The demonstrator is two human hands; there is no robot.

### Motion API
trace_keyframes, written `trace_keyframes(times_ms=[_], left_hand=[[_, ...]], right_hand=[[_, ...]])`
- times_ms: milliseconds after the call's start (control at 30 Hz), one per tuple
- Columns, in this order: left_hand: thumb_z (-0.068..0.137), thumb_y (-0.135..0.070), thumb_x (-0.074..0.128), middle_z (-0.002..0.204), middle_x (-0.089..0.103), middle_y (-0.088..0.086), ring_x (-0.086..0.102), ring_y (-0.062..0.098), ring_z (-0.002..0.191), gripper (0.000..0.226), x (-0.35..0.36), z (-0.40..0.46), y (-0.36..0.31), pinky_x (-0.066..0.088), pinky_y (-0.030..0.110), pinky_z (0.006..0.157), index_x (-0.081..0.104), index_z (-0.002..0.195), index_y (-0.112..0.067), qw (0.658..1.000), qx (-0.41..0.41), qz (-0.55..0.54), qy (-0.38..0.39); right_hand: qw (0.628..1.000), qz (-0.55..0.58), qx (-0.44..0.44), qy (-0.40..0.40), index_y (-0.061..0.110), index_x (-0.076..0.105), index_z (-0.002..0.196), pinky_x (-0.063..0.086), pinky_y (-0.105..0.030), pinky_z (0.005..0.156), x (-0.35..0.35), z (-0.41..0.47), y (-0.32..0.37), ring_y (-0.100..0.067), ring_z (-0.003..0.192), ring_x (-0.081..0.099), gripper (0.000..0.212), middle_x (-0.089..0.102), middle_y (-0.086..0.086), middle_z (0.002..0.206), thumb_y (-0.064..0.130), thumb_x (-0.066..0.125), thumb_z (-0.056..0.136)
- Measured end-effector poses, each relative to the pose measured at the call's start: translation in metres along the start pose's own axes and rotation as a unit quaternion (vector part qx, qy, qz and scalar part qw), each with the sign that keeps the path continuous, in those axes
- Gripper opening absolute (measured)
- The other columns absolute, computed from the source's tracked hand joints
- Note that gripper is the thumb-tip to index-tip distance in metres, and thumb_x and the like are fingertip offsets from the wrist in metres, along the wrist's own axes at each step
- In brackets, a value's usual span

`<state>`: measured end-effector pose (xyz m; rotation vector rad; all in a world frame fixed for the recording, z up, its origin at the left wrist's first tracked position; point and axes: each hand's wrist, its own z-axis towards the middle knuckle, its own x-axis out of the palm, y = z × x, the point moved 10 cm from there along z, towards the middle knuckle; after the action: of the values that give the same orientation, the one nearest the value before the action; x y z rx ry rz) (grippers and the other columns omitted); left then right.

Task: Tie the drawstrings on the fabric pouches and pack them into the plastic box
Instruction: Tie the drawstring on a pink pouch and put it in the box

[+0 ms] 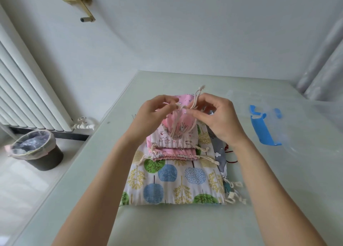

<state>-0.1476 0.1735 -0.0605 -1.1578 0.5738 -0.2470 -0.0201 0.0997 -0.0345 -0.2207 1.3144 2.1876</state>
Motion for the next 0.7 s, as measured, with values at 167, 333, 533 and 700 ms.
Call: trace_keyframes(times_ms=[167,333,533,700], left_hand=[[0.094,-0.008,0.031,0.105,0.072,0.000,0.065,0.017,0.103,0.029,-0.018,0.003,0.001,0.051,0.028,0.086,0.058,0.082,-0.006,0.950,-0.043,-0.304,-0.050],[0.093,-0.014,0.027,0.058,0.059,-0.004,0.067,0.015,0.069,0.023,-0.031,0.003,-0.004,0.055,0.029,0.082,0.044,0.077,-0.014,0.861,-0.028,-0.506,-0.048],[0.093,-0.016,0.042,0.050,0.020,-0.008,0.021,0.008,0.042,0.024,-0.038,0.001,0.017,0.041,0.018,0.047,0.043,0.069,-0.016,0.920,-0.080,-0.367,-0.116],[0.093,-0.014,0.050,0.050,0.020,-0.010,0.017,0.011,0.046,0.032,-0.040,-0.001,0.017,0.023,0.018,0.043,0.039,0.062,-0.016,0.979,-0.076,-0.159,-0.101]], right_hand=[[0.944,0.298,0.110,-0.087,0.015,0.057,0.082,0.052,-0.026,0.082,-0.005,0.001,-0.024,-0.018,0.092,0.066,0.008,0.072,-0.001,0.097,0.019,0.064,0.081],[0.859,0.476,0.176,-0.066,0.011,0.051,0.082,0.053,-0.030,0.088,0.005,0.000,-0.038,-0.025,0.100,0.067,0.004,0.071,-0.012,0.103,0.010,0.054,0.085],[0.843,0.496,0.190,-0.084,0.011,0.052,0.083,0.057,-0.032,0.079,0.006,-0.002,-0.040,-0.020,0.080,0.070,0.012,0.072,-0.005,0.077,0.010,0.047,0.094],[0.928,0.304,0.191,-0.095,0.011,0.052,0.081,0.055,-0.024,0.061,-0.003,-0.004,-0.041,-0.013,0.058,0.066,0.012,0.062,0.004,0.056,0.012,0.053,0.093]])
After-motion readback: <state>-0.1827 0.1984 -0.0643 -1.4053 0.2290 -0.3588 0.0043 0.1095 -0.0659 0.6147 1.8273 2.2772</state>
